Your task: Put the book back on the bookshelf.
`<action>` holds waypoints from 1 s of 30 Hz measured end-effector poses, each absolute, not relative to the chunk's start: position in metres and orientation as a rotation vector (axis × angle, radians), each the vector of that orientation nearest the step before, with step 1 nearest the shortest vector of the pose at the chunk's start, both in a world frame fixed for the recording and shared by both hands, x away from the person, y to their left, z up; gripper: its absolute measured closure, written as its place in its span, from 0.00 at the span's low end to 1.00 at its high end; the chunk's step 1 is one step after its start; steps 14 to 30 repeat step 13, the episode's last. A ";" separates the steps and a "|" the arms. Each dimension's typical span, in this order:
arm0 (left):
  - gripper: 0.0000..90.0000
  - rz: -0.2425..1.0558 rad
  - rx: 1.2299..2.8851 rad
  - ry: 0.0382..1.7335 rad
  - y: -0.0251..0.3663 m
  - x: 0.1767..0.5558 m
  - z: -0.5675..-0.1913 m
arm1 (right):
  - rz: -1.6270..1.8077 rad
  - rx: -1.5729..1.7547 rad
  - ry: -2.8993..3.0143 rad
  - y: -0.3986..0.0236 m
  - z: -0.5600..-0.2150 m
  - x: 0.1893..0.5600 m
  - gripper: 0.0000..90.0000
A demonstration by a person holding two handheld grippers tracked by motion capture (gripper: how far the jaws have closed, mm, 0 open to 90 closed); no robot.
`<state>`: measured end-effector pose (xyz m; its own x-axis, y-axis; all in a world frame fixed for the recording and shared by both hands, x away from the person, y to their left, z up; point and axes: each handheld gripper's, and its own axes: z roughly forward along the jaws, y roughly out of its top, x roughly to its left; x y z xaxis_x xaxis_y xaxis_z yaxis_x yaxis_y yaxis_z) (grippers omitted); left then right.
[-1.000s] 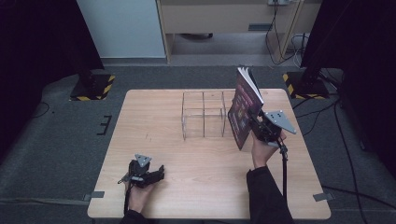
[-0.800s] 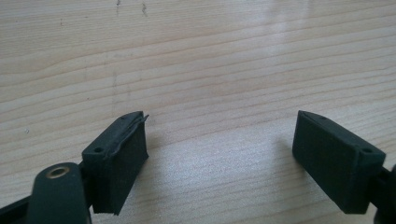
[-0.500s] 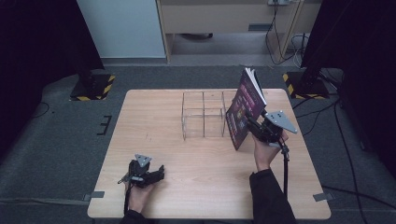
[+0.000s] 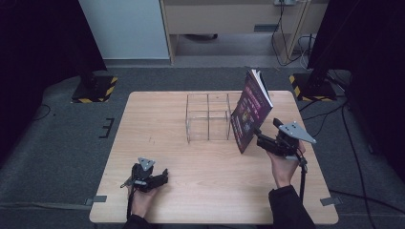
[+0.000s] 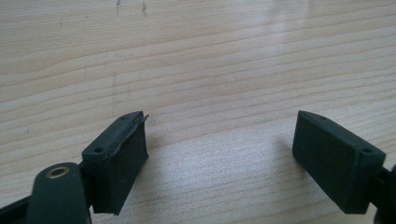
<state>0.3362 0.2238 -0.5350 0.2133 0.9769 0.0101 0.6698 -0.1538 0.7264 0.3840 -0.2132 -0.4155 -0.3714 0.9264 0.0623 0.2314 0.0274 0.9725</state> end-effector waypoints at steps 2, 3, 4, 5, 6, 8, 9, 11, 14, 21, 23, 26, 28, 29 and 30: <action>0.19 0.667 1.897 1.521 0.224 0.336 -0.535 | 1.385 1.215 1.700 -0.225 -0.424 0.376 0.21; 0.19 0.667 1.897 1.521 0.224 0.336 -0.535 | 1.385 1.215 1.700 -0.225 -0.424 0.376 0.21; 0.19 0.666 1.897 1.521 0.224 0.336 -0.535 | 1.382 1.235 1.716 -0.232 -0.432 0.371 0.20; 0.19 0.666 1.897 1.521 0.224 0.336 -0.535 | 1.382 1.235 1.716 -0.232 -0.432 0.371 0.20; 0.19 0.667 1.897 1.521 0.224 0.336 -0.535 | 1.372 1.266 1.741 -0.239 -0.441 0.366 0.19; 0.19 0.666 1.897 1.521 0.224 0.336 -0.535 | 1.335 1.282 1.760 -0.246 -0.451 0.362 0.19; 0.19 0.666 1.897 1.521 0.224 0.336 -0.535 | 1.335 1.282 1.760 -0.246 -0.451 0.362 0.19; 0.19 0.667 1.897 1.522 0.224 0.336 -0.535 | 1.278 1.321 1.801 -0.257 -0.466 0.358 0.17; 0.19 0.667 1.896 1.523 0.224 0.336 -0.535 | 1.257 1.331 1.814 -0.260 -0.471 0.357 0.17; 0.19 0.667 1.896 1.523 0.224 0.336 -0.535 | 1.257 1.331 1.814 -0.260 -0.471 0.357 0.17; 0.19 0.667 1.896 1.523 0.224 0.336 -0.535 | 1.257 1.331 1.814 -0.260 -0.471 0.357 0.17; 0.19 0.667 1.896 1.523 0.224 0.336 -0.535 | 1.257 1.331 1.814 -0.260 -0.471 0.357 0.17; 0.19 0.667 1.896 1.523 0.224 0.336 -0.535 | 1.257 1.331 1.814 -0.260 -0.471 0.357 0.17; 0.19 0.667 1.896 1.523 0.224 0.336 -0.535 | 1.257 1.331 1.814 -0.260 -0.471 0.357 0.17; 0.19 0.667 1.896 1.523 0.224 0.336 -0.535 | 1.257 1.331 1.814 -0.260 -0.471 0.357 0.17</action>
